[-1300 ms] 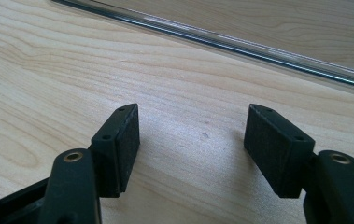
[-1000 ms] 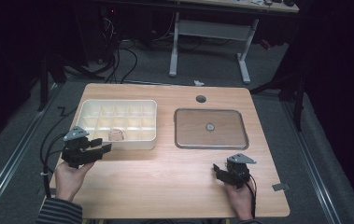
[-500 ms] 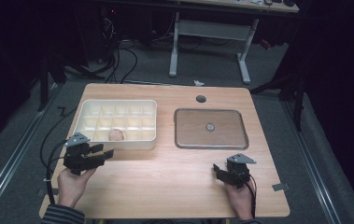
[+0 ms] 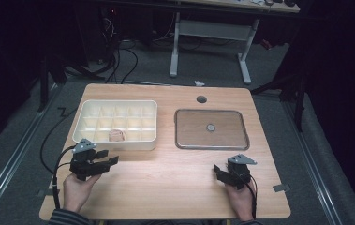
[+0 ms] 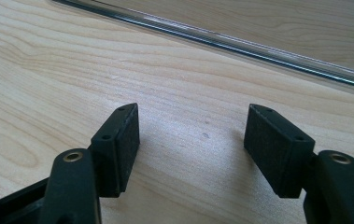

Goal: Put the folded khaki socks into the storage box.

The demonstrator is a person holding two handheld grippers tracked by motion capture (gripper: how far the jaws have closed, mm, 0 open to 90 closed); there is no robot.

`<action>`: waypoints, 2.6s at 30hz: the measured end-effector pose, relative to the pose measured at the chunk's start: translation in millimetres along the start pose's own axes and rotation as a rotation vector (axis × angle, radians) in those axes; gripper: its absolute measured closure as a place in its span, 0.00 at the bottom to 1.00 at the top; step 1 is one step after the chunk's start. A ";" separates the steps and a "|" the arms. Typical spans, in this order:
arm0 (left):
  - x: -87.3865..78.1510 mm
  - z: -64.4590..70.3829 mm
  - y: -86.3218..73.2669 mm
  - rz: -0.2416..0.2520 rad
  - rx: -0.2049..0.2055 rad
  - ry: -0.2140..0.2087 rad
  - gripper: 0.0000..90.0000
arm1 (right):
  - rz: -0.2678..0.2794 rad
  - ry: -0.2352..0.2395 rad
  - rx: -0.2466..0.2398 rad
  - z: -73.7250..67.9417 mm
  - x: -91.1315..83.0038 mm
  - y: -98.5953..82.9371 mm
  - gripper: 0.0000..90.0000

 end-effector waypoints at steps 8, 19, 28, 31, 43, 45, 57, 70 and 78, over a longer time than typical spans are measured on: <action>7.4 1.0 -5.2 -0.014 0.006 0.002 0.50 | 0.000 0.000 0.000 0.0 0.0 0.0 0.40; 22.8 1.9 -14.6 -0.046 0.004 0.009 0.47 | 0.001 0.001 0.000 0.1 0.0 0.0 0.40; 36.3 -0.7 -24.0 -0.067 -0.005 0.020 0.47 | 0.001 0.002 0.000 0.0 0.0 0.0 0.40; 38.9 -1.7 -23.9 -0.063 -0.016 0.016 0.47 | 0.001 0.002 0.000 0.0 -0.1 0.0 0.40; 52.3 -5.2 -29.0 -0.060 -0.021 0.039 0.47 | 0.001 0.003 0.000 -0.1 -0.1 0.0 0.40; 53.5 -6.0 -29.1 -0.054 -0.021 0.044 0.48 | 0.001 0.003 0.000 -0.1 -0.1 0.0 0.40; 64.3 -10.2 -34.3 -0.057 0.025 0.118 0.46 | 0.001 0.003 0.001 -0.1 -0.1 -0.1 0.40; 73.5 -7.5 -37.2 0.001 0.114 0.180 0.44 | 0.000 0.001 0.000 -0.3 -0.1 0.0 0.40; 73.5 -8.3 -37.0 0.002 0.100 0.190 0.41 | -0.001 0.000 -0.001 -0.3 0.0 -0.1 0.40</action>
Point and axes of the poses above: each handheld gripper's, and its own axes: x roughly forward along the jaws, y roughly out of its top, z roughly to its right, the point moved 9 cm from there along x, roughly forward along the jaws, and after that the axes turned 12 degrees about -x, right-handed, at the moved point
